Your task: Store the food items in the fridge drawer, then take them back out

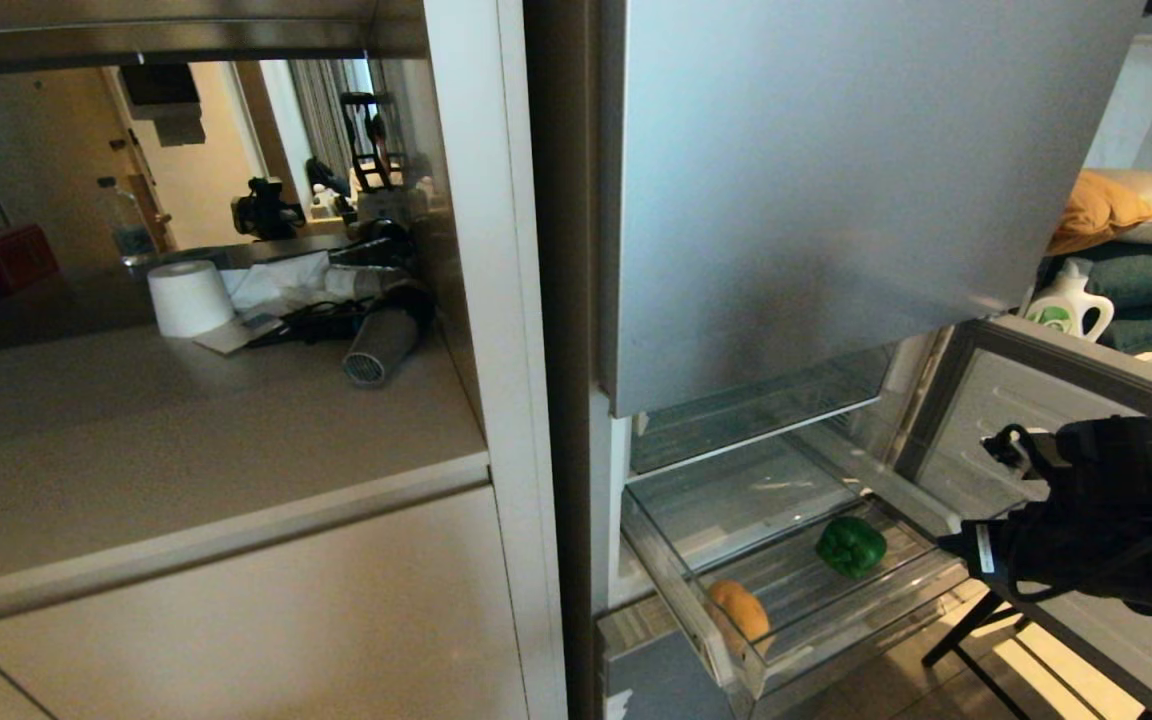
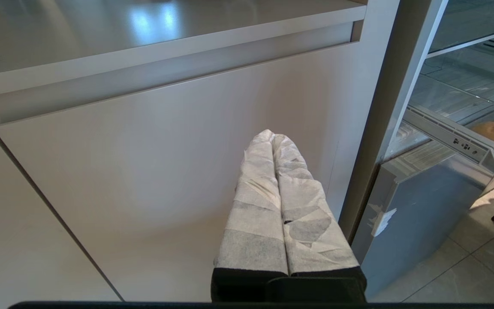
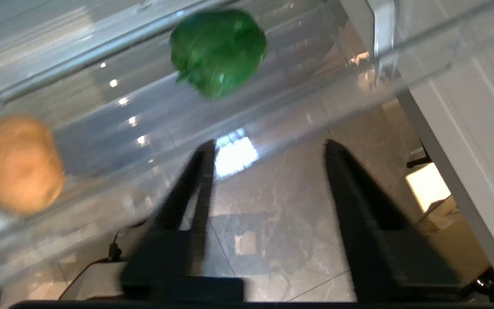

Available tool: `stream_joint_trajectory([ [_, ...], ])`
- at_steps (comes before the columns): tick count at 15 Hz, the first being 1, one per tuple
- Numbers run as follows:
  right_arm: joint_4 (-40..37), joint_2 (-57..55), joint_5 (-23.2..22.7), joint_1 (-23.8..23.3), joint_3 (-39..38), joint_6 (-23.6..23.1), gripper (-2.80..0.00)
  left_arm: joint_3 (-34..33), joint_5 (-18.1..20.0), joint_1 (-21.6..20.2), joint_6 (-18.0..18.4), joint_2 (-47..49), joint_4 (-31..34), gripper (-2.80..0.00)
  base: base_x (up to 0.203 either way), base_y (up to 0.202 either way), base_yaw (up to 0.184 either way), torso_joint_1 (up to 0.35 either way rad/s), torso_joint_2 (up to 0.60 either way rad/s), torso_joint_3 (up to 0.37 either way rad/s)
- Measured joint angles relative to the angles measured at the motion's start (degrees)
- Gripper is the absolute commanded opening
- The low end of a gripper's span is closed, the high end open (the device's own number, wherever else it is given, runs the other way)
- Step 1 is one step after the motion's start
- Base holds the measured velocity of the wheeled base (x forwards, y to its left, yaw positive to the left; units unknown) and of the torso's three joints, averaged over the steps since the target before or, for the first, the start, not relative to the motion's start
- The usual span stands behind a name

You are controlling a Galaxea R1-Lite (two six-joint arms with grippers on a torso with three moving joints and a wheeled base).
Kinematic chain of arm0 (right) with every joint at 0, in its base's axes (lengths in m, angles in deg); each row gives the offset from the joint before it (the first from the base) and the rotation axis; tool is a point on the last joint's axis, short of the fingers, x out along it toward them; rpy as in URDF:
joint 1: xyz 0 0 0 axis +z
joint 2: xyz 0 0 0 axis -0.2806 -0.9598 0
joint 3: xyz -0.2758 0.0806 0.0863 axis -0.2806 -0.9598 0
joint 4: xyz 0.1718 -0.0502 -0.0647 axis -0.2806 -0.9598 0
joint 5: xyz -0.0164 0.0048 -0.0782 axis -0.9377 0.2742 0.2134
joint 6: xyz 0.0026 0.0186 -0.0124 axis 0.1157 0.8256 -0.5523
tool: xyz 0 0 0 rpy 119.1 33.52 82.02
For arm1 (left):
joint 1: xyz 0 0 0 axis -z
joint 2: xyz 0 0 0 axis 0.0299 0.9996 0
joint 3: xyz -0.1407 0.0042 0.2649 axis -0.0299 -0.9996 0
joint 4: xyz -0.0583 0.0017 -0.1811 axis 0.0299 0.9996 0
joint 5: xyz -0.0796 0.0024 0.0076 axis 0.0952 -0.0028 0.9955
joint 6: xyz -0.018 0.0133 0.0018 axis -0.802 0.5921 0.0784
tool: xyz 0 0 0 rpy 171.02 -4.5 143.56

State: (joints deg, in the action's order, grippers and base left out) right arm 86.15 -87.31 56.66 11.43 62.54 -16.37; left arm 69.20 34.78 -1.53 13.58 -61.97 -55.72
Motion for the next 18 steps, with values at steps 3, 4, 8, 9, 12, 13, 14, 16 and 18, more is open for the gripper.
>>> stream_joint_trajectory([
  [3, -0.1, -4.7, -0.3, -0.7, 5.6, -0.5, 0.00, 0.0, 0.0, 0.0, 0.0, 0.0, 0.0, -2.80, 0.000, 0.000, 0.000, 0.000, 0.00, 0.000],
  [4, -0.3, -6.0, -0.3, -0.8, 7.3, -0.6, 0.00, 0.0, 0.0, 0.0, 0.0, 0.0, 0.0, -2.80, 0.000, 0.000, 0.000, 0.000, 0.00, 0.000],
  [8, -3.4, -10.0, -1.3, -0.8, 11.7, -3.3, 0.00, 0.0, 0.0, 0.0, 0.0, 0.0, 0.0, -2.80, 0.000, 0.000, 0.000, 0.000, 0.00, 0.000],
  [9, -4.7, -10.4, -2.7, -0.8, 12.6, -3.4, 0.00, 0.0, 0.0, 0.0, 0.0, 0.0, 0.0, -2.80, 0.000, 0.000, 0.000, 0.000, 0.00, 0.000],
  [12, -10.9, -11.7, -8.0, -1.2, 16.3, -3.5, 0.00, 0.0, 0.0, 0.0, 0.0, 0.0, 0.0, -2.80, 0.000, 0.000, 0.000, 0.000, 0.00, 0.000],
  [13, -13.0, -12.3, -9.5, -1.4, 18.2, -3.5, 0.00, 0.0, 0.0, 0.0, 0.0, 0.0, 0.0, -2.80, 0.000, 0.000, 0.000, 0.000, 0.00, 0.000],
  [14, -14.6, -12.9, -10.2, -1.5, 19.7, -3.6, 0.00, 0.0, 0.0, 0.0, 0.0, 0.0, 0.0, -2.80, 0.000, 0.000, 0.000, 0.000, 0.00, 0.000],
  [16, -17.0, -14.9, -10.5, -1.6, 22.7, -4.8, 0.00, 0.0, 0.0, 0.0, 0.0, 0.0, 0.0, -2.80, 0.000, 0.000, 0.000, 0.000, 0.00, 0.000],
  [18, -18.1, -17.2, -10.5, -1.7, 25.4, -5.3, 0.00, 0.0, 0.0, 0.0, 0.0, 0.0, 0.0, -2.80, 0.000, 0.000, 0.000, 0.000, 0.00, 0.000],
])
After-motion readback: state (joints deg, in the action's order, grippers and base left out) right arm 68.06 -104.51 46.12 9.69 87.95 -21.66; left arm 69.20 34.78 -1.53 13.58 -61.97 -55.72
